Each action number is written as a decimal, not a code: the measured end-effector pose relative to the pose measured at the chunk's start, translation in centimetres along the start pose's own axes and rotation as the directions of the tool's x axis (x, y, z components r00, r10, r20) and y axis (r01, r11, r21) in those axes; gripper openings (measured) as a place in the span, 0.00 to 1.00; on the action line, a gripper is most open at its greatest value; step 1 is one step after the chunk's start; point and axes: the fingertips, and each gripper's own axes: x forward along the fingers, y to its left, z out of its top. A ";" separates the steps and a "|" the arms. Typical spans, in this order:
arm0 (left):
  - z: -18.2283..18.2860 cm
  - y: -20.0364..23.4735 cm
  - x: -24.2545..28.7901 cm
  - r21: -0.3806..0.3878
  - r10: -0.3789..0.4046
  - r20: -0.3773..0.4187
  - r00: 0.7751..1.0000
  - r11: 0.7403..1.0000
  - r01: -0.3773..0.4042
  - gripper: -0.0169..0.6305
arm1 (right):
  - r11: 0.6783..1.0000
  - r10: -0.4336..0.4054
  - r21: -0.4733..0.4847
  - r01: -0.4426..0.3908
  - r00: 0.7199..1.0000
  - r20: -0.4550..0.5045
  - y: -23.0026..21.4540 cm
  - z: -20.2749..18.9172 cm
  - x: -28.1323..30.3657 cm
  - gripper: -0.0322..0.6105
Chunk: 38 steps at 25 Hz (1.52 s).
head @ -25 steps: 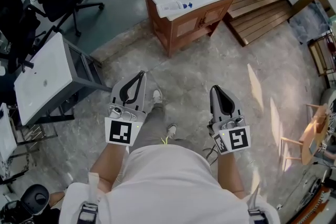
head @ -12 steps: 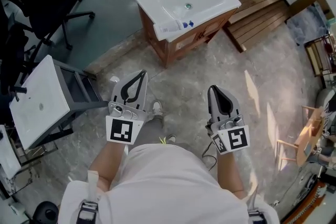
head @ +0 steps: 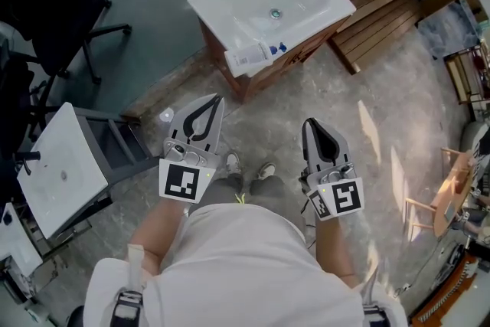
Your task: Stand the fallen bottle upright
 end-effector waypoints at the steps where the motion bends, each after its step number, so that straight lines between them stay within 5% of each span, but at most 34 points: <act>1: 0.0 0.1 0.6 0.000 -0.001 0.000 1.000 1.000 0.001 0.05 | 1.000 0.001 0.000 -0.001 1.000 0.002 -0.4 0.2 0.5 0.11; 11: -0.8 1.4 5.9 0.070 0.061 -0.061 0.996 0.996 -0.057 0.05 | 0.997 0.083 -0.011 -0.083 0.996 0.018 -5.9 1.6 5.7 0.11; 17: -4.4 2.0 9.8 0.157 0.038 -0.155 0.987 0.987 -0.014 0.06 | 0.991 0.136 -0.006 -0.136 0.991 -0.010 -8.8 0.3 8.9 0.11; 25: -9.2 2.6 14.6 0.159 0.018 -0.256 0.966 0.987 0.024 0.12 | 0.984 0.178 0.021 -0.178 0.984 -0.029 -12.0 -3.1 12.7 0.11; 38: -18.6 1.7 20.7 0.146 -0.123 -0.532 0.837 0.961 0.235 0.44 | 0.973 0.229 0.042 -0.226 0.971 -0.063 -14.7 -9.4 17.5 0.11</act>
